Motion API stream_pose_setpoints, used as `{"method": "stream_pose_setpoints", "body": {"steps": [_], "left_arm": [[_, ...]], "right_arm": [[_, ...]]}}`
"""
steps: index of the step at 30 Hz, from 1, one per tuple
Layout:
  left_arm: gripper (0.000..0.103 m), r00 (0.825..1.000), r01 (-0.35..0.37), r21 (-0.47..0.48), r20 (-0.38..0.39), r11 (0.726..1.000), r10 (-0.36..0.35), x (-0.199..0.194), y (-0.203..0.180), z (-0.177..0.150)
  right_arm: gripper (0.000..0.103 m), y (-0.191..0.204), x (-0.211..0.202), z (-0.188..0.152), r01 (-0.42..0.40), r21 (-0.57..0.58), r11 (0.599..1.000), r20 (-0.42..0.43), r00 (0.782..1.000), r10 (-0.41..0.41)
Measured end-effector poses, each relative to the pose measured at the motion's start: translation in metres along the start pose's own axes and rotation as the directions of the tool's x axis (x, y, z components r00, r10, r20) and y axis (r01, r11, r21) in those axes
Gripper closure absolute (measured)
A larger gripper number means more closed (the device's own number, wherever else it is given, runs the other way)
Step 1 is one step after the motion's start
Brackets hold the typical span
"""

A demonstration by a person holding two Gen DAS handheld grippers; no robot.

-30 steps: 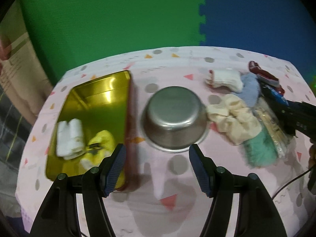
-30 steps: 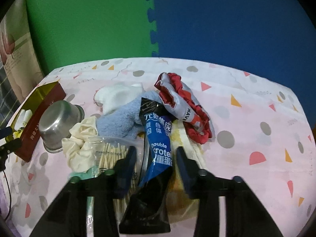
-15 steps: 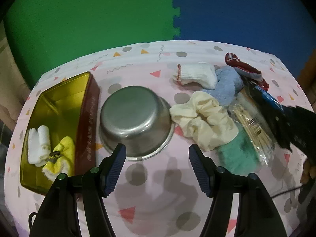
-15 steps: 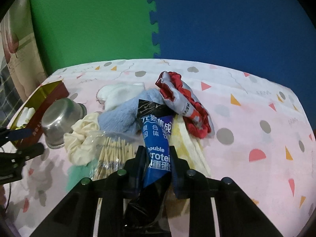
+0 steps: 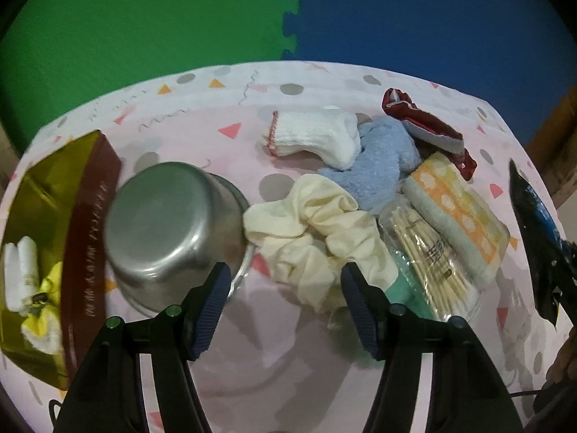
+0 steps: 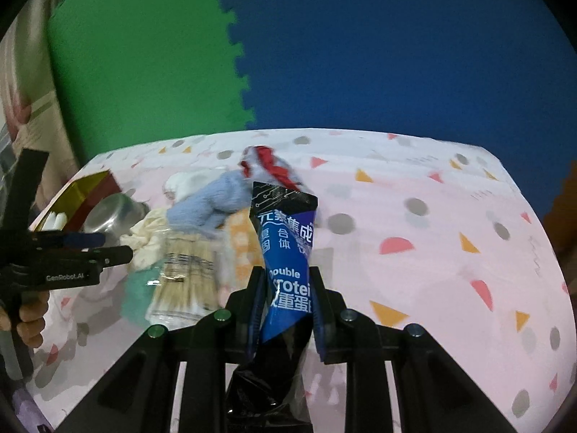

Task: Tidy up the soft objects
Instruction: 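Grasp the blue protein snack bag with the right gripper and lift it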

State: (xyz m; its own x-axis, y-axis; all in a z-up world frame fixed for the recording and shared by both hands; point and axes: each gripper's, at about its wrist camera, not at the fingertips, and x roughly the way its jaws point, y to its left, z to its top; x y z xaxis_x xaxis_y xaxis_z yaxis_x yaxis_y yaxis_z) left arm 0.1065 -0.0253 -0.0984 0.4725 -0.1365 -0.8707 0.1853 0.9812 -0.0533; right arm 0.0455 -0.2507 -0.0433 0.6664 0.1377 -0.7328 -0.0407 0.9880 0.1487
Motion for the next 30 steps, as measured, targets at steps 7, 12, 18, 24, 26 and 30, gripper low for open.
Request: {"method": "stream_pose_setpoints", "body": {"steps": [7,12,18,24,26,30], "left_arm": [[0.049,1.0,0.007,0.015,-0.02,1.0,-0.006,0.016,-0.015,0.006],[0.071,0.998,0.048,0.005,-0.048,0.999,-0.048,0.027,-0.019,0.007],[0.094,0.995,0.08,0.008,-0.052,0.997,-0.08,0.024,-0.018,0.006],[0.095,0.996,0.085,0.031,-0.032,0.996,-0.084,0.01,-0.019,-0.001],[0.095,0.996,0.087,0.035,-0.026,0.996,-0.086,0.005,-0.02,-0.004],[0.095,0.996,0.088,0.032,-0.012,0.996,-0.088,-0.005,-0.019,-0.005]], "right_arm": [[0.079,-0.032,0.014,-0.01,0.059,0.071,0.996,-0.026,0.998,-0.058],[0.079,-0.04,0.027,-0.017,0.057,0.097,0.994,-0.055,0.997,-0.052],[0.079,-0.043,0.039,-0.026,0.052,0.114,0.992,-0.085,0.995,-0.043],[0.078,-0.043,0.041,-0.026,0.052,0.112,0.992,-0.087,0.995,-0.042],[0.078,-0.042,0.041,-0.025,0.053,0.105,0.993,-0.09,0.995,-0.044],[0.077,-0.038,0.043,-0.025,0.073,0.081,0.994,-0.099,0.993,-0.065]]}}
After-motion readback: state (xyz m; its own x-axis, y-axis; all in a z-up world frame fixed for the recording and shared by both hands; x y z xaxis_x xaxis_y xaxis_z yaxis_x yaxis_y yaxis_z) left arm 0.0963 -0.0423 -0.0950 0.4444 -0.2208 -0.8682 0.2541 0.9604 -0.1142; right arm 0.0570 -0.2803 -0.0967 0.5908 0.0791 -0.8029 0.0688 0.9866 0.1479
